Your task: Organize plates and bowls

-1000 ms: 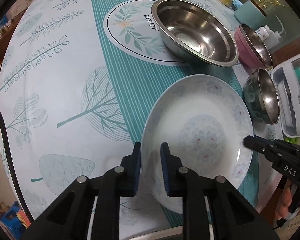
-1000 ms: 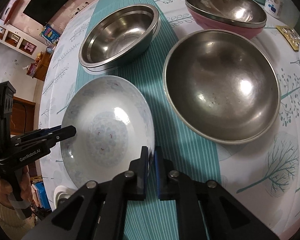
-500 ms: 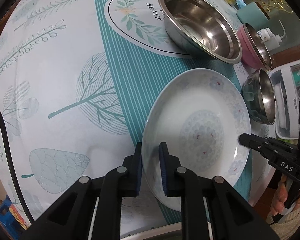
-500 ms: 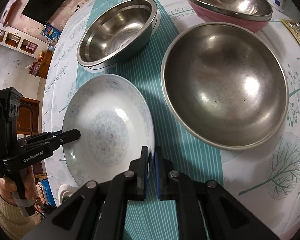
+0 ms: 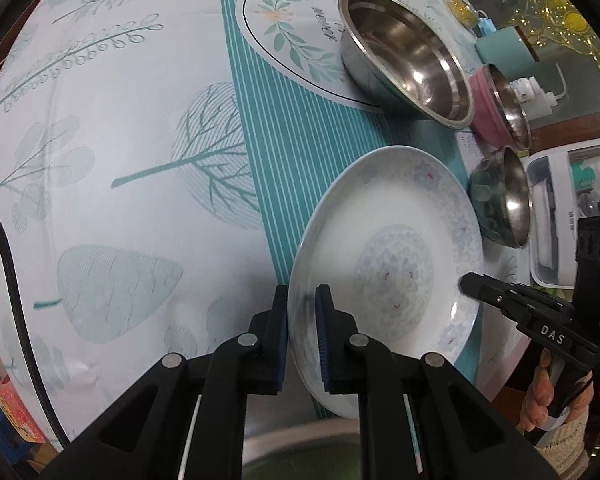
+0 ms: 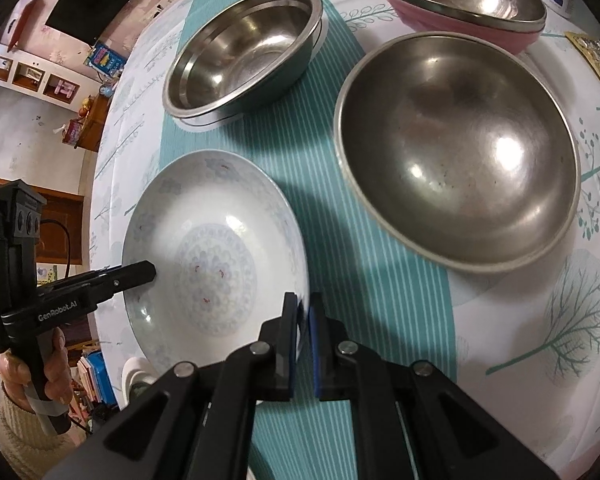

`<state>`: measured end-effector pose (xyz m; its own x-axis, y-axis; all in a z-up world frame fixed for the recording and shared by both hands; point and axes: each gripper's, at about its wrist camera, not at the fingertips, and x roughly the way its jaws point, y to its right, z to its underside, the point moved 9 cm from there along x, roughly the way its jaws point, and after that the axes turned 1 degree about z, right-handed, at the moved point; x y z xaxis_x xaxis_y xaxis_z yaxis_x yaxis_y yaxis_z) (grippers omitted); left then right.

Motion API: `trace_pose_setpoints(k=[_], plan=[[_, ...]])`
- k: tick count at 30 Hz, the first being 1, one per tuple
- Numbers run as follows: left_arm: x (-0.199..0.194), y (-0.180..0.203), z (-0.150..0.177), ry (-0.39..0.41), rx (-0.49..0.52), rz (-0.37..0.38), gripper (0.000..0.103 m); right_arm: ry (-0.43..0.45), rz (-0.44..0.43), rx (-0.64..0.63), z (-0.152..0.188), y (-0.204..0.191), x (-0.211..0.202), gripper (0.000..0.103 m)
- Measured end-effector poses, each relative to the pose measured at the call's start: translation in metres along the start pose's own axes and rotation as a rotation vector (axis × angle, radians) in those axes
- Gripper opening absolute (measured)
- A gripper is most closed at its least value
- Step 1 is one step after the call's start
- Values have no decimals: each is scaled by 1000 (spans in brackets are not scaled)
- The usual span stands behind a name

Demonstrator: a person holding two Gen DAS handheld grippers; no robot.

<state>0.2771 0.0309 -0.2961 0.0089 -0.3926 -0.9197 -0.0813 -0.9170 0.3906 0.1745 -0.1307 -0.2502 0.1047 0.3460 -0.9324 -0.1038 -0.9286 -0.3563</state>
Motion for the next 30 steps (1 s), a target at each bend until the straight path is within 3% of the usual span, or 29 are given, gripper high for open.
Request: trace_pose_setpoints(k=[9, 17, 30], plan=[[-46, 13, 39, 43, 6, 10, 11, 11, -32, -65, 16, -25, -28, 5], [-78, 8, 101, 77, -34, 10, 11, -22, -54, -164, 55, -56, -43, 5], [-73, -35, 222, 47, -188, -38, 11, -137, -40, -356, 135, -101, -21, 5]])
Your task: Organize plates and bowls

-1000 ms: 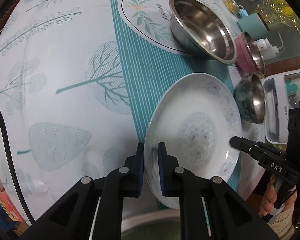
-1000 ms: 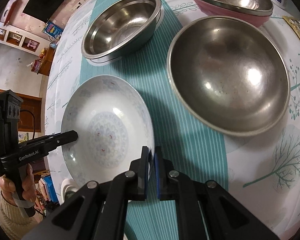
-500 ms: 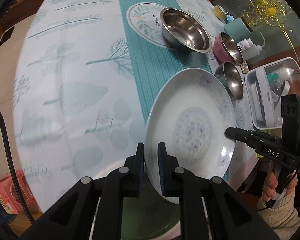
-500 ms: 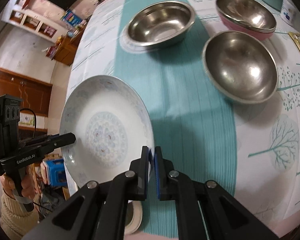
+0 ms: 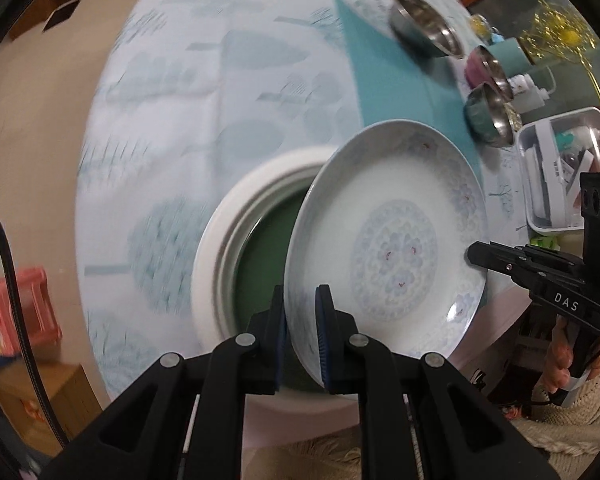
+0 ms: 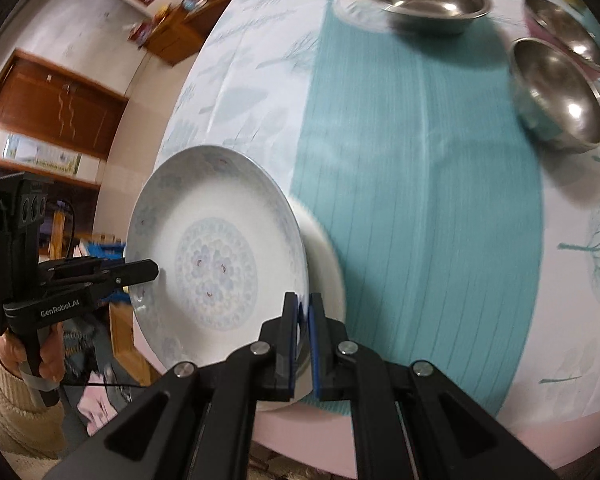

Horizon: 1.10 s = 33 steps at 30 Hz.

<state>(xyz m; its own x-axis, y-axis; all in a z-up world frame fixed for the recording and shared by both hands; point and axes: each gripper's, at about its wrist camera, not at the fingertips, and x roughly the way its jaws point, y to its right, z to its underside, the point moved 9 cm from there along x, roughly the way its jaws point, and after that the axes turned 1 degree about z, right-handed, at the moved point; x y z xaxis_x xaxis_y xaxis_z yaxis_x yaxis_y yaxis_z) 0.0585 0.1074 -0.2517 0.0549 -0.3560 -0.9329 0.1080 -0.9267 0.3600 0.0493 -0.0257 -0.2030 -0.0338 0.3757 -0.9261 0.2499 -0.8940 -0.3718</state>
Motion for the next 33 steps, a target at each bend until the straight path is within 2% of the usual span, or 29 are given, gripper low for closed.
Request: trace_pose_setpoints(k=[5, 10, 19, 26, 28, 31, 33], plan=[[12, -21, 23, -22, -44, -24, 11, -55, 11, -37, 18, -11, 23, 5], [21, -32, 32, -32, -55, -39, 11, -73, 34, -54, 24, -16, 36, 5], [29, -27, 21, -30, -25, -65, 11, -80, 53, -38, 25, -11, 42, 6], [32, -28, 20, -51, 31, -142, 11, -94, 55, -37, 28, -11, 44, 6], [31, -25, 19, -49, 49, -154, 13, -94, 57, -36, 27, -11, 45, 6], [32, -21, 16, -55, 61, -149, 22, -93, 54, -34, 27, -11, 45, 6], [31, -18, 15, -51, 75, -148, 36, -94, 55, -32, 27, -10, 44, 6]])
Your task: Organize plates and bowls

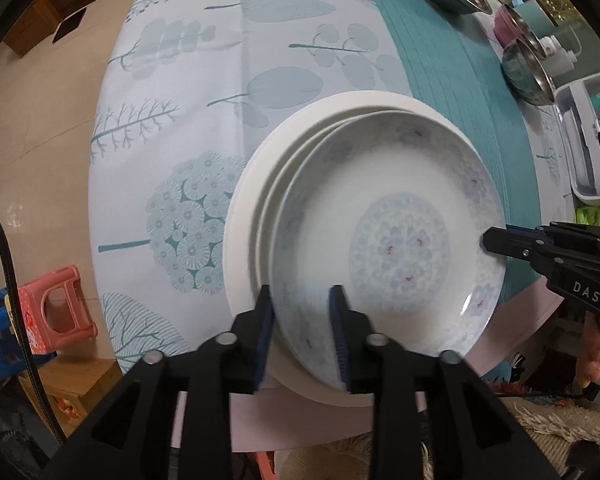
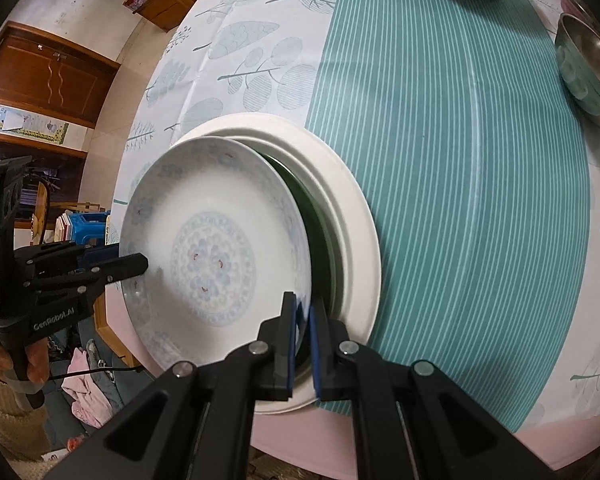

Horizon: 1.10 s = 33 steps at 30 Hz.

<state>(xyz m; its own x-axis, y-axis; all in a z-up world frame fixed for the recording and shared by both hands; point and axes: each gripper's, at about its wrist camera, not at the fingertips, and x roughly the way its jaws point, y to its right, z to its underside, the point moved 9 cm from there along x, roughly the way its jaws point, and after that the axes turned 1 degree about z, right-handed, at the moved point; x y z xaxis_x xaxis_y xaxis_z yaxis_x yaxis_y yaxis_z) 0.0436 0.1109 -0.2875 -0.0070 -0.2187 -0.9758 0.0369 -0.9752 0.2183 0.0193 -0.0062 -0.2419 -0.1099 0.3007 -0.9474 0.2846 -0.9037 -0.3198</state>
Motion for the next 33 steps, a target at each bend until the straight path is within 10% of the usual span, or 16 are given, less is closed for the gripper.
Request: trace_pose_setpoints(k=[12, 33], plan=[[-21, 27, -17, 66, 69, -38, 61, -9, 35, -33, 2, -1, -8, 9], [-65, 38, -2, 187, 17, 8, 69, 71, 2, -30, 23, 2, -45, 10]])
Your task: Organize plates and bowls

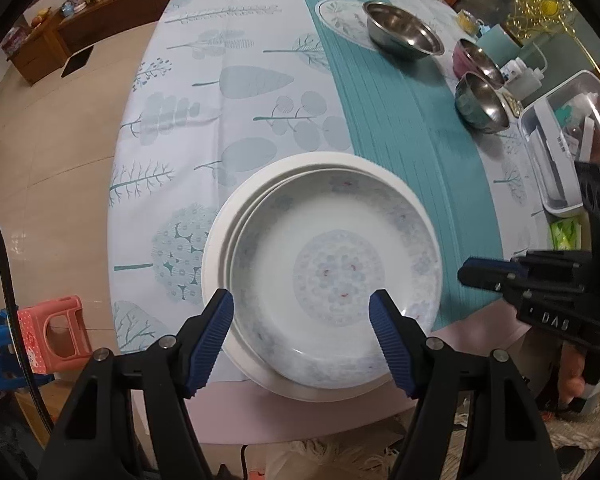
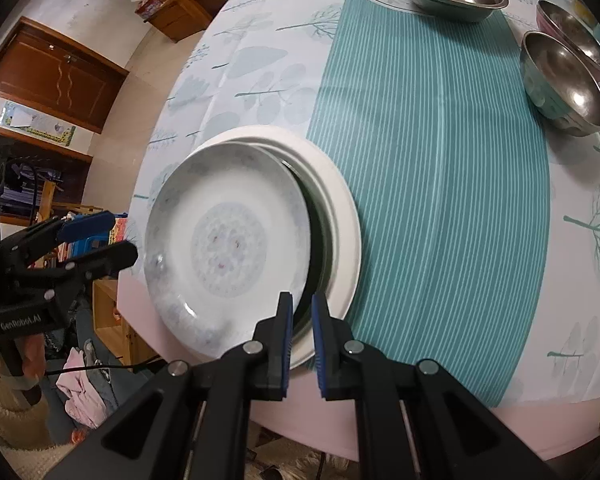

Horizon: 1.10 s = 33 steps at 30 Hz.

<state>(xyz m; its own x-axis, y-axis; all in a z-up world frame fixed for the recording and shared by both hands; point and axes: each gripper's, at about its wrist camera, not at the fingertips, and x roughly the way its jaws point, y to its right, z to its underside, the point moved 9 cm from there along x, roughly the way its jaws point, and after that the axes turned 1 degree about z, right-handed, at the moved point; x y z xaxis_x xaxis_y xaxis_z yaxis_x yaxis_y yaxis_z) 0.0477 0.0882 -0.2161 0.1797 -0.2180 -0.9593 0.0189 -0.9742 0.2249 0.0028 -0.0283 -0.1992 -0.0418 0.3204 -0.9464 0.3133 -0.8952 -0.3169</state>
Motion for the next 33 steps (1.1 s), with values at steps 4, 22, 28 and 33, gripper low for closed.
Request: trace_pose_setpoints(k=[4, 22, 28, 33], plan=[[-11, 8, -3, 40, -23, 8, 69, 25, -6, -14, 8, -2, -10, 10], [-81, 92, -40, 234, 72, -10, 84, 252, 12, -10, 13, 37, -105, 29], [-105, 110, -73, 299, 102, -38, 86, 344, 62, -7, -10, 57, -147, 29], [-119, 121, -114, 347, 119, -44, 88, 401, 102, 11, -44, 71, -174, 30]])
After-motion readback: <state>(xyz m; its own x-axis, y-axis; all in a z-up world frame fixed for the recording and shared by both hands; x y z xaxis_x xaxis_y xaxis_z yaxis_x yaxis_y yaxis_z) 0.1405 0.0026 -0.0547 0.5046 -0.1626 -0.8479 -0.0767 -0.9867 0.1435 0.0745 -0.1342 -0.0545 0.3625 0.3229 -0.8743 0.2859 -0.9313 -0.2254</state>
